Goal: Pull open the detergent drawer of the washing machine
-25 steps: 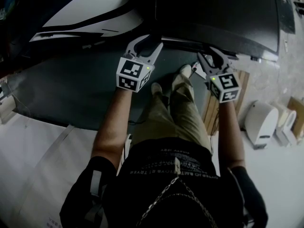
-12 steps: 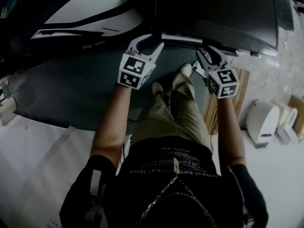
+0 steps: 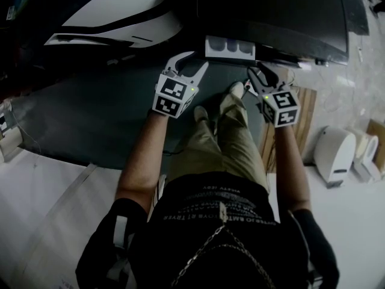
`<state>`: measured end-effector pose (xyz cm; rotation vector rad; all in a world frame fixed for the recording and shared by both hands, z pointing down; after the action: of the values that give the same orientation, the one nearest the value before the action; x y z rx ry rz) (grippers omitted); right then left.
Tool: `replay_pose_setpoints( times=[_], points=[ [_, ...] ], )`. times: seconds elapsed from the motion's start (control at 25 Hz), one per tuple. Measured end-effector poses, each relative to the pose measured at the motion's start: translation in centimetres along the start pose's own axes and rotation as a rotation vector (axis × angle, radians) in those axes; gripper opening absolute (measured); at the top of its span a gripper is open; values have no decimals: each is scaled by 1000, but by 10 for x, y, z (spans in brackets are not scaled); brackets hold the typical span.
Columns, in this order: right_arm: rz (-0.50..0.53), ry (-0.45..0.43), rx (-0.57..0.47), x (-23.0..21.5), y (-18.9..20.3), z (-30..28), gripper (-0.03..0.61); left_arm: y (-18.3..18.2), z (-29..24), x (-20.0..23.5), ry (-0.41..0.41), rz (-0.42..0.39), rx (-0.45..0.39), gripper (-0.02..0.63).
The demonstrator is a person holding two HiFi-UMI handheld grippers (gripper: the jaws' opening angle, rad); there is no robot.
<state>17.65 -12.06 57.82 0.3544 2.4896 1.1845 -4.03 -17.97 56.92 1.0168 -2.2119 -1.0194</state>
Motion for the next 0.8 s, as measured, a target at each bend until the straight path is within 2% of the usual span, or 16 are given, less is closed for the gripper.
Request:
replay_pose_setpoints(
  times=[0.28, 0.8],
  points=[
    [-17, 19, -11, 12, 13, 13, 129, 13, 11, -14, 14, 10, 7, 149],
    [-23, 42, 7, 35, 38, 38, 129, 34, 31, -42, 40, -20, 38, 149]
  ],
)
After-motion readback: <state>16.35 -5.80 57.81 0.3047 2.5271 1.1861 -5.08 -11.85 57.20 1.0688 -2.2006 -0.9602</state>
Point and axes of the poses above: the fingertips, and each gripper's own axes: z backward along the fingers, x to its left, y out of its underside, the point moved 6 cm from there along z, backward along the fingers, and after that the axes turned 3 degrees about -x, right-handed, at the moved point
